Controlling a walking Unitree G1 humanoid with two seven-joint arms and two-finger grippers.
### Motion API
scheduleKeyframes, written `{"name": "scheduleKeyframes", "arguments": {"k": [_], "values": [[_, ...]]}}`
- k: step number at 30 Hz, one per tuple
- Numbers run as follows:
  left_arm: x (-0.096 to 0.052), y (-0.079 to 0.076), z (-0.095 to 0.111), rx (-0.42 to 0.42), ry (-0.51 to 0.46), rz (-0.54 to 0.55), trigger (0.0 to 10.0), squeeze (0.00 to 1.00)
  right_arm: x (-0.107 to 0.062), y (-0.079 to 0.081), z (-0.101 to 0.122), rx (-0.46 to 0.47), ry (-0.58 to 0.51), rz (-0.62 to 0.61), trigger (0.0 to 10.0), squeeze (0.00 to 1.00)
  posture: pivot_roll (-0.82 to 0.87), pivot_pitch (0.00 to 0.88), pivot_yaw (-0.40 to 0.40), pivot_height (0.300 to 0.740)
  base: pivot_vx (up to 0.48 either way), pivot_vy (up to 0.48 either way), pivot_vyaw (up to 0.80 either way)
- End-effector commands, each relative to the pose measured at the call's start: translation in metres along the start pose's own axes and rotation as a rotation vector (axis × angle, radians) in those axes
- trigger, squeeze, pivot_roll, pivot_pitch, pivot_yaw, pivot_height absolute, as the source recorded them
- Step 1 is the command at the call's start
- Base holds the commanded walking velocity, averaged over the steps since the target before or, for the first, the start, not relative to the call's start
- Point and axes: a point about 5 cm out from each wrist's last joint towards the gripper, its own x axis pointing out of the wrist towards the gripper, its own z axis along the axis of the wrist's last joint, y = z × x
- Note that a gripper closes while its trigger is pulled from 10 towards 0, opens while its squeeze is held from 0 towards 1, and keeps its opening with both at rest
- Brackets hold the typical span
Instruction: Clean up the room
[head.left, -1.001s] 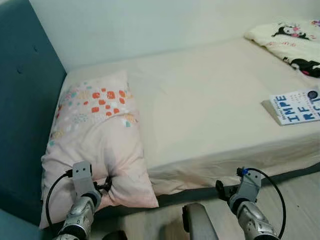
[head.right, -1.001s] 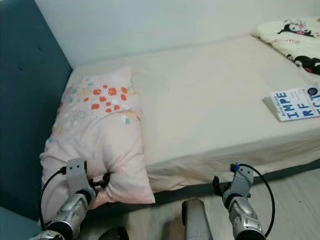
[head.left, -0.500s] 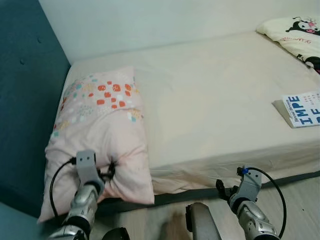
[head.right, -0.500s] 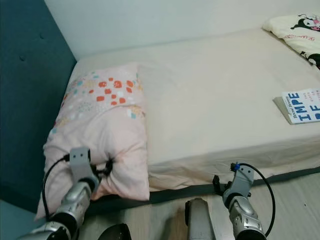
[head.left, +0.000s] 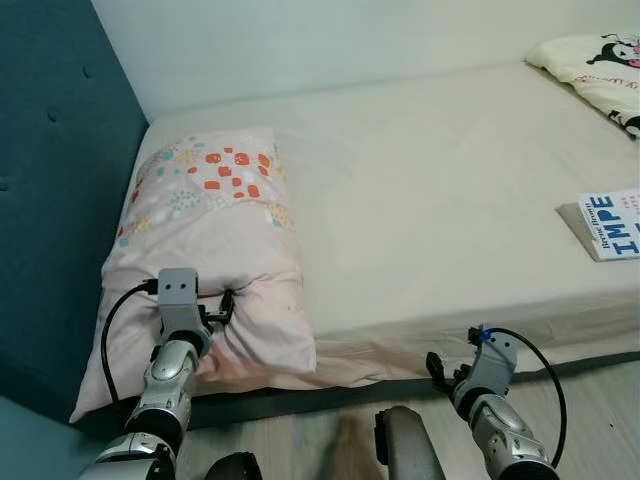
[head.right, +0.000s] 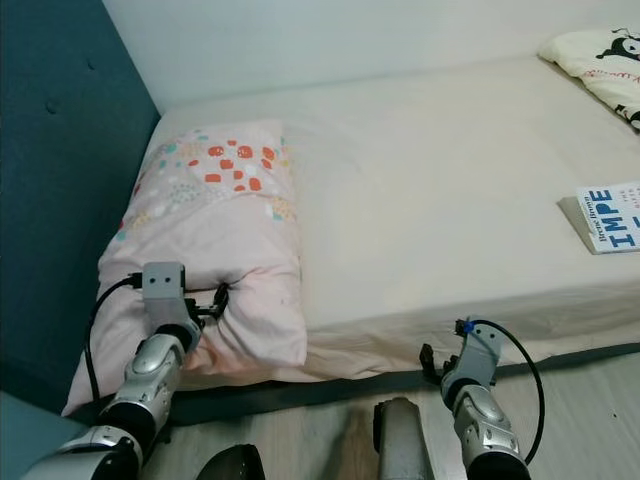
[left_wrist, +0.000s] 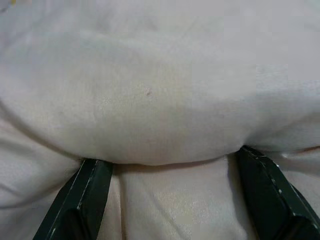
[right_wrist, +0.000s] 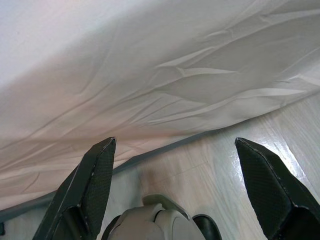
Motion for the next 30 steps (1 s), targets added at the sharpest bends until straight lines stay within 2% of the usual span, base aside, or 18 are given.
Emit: {"name": "scheduleKeyframes", "arguments": {"k": [1,3,4,6,7,16,30], "values": [[-0.001,0.005,0.002,0.036,-0.02,0.007,10.0,0.0,-0.001,0.002,-0.007,0.002,0.029,0.007,10.0,0.0,-0.09,0.137,0.092,0.576,0.0,0.0,0.0],[-0.003,0.0,-0.006,0.08,0.02,0.004,10.0,0.0,-0.001,0.002,-0.006,0.004,0.027,0.007,10.0,0.0,-0.09,0.137,0.093,0.576,0.0,0.0,0.0],[-0.006,-0.001,-0.012,0.098,0.057,0.013,7.0,0.0,-0.001,0.001,-0.006,0.005,0.026,0.005,10.0,0.0,-0.09,0.139,0.094,0.576,0.0,0.0,0.0],[-0.007,-0.001,-0.017,0.11,0.082,0.02,7.0,0.0,-0.001,0.001,-0.006,0.005,0.025,0.005,10.0,0.0,-0.09,0.139,0.094,0.576,0.0,0.0,0.0],[-0.009,0.0,-0.021,0.119,0.105,0.032,0.0,0.0,-0.001,0.001,-0.006,0.006,0.025,0.003,10.0,0.0,-0.09,0.138,0.095,0.576,0.0,0.0,0.0],[-0.015,0.002,-0.034,0.127,0.179,0.056,0.0,0.0,-0.002,-0.001,-0.004,0.016,0.014,-0.002,10.0,0.0,-0.1,0.139,0.098,0.576,0.0,0.0,0.0],[-0.008,0.006,-0.026,0.124,0.166,0.083,0.0,0.0,-0.001,-0.001,0.0,0.024,-0.004,-0.002,10.0,0.0,-0.1,0.137,0.101,0.576,0.0,0.0,0.0]]}}
